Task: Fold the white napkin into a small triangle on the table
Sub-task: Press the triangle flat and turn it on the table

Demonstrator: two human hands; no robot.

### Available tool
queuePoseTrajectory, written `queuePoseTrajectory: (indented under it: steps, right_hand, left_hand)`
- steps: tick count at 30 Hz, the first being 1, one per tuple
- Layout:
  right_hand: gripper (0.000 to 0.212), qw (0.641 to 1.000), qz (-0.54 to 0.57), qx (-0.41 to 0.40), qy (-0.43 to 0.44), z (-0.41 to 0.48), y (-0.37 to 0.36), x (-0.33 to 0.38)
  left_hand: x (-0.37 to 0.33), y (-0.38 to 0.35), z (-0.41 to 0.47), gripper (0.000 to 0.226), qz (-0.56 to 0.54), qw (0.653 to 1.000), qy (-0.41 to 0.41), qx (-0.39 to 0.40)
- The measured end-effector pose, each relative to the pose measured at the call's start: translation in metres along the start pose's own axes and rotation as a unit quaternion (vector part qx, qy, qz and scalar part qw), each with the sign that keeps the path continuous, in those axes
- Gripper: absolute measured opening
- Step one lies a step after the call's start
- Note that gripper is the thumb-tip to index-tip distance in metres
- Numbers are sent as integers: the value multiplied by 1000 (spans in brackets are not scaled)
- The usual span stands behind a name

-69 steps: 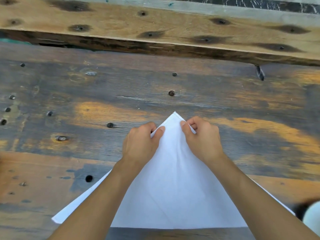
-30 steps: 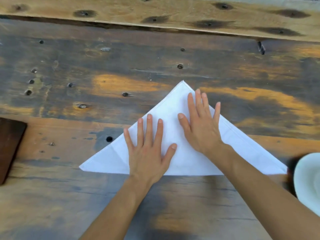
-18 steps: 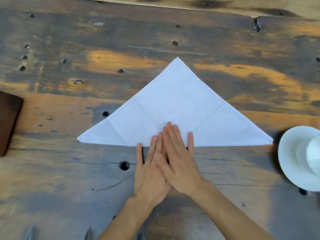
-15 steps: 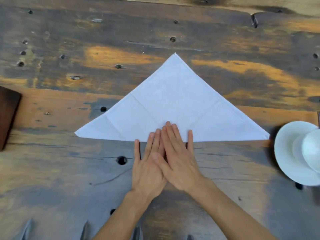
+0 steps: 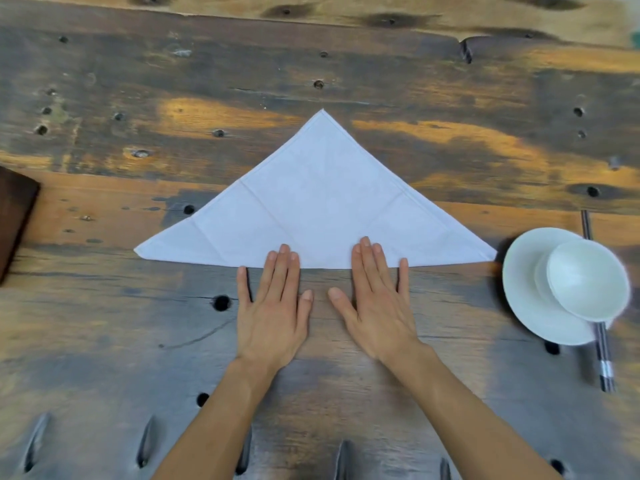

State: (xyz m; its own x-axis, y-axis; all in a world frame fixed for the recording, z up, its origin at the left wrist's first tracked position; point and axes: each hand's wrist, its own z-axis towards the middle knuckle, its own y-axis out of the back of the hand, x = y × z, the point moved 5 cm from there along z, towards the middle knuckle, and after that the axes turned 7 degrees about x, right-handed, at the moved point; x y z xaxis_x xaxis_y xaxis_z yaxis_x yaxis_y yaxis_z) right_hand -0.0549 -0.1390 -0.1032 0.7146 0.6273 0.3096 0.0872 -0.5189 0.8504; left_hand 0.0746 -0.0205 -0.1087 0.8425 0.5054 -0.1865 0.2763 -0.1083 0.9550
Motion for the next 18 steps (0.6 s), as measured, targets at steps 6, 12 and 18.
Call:
queuePoseTrajectory:
  steps: [6, 12, 18]
  right_hand:
    - [82, 998, -4, -29, -50, -13, 9, -53]
    - [83, 984, 46, -93, -143, -25, 20, -106]
    - [83, 980, 27, -131, -149, -25, 15, -122]
  left_hand:
    - [0, -5, 1, 65, 0, 1000, 10, 11]
    - [-1, -2, 0, 67, -11, 1000, 18, 11]
    - [36, 7, 1, 70, -60, 992, 114, 7]
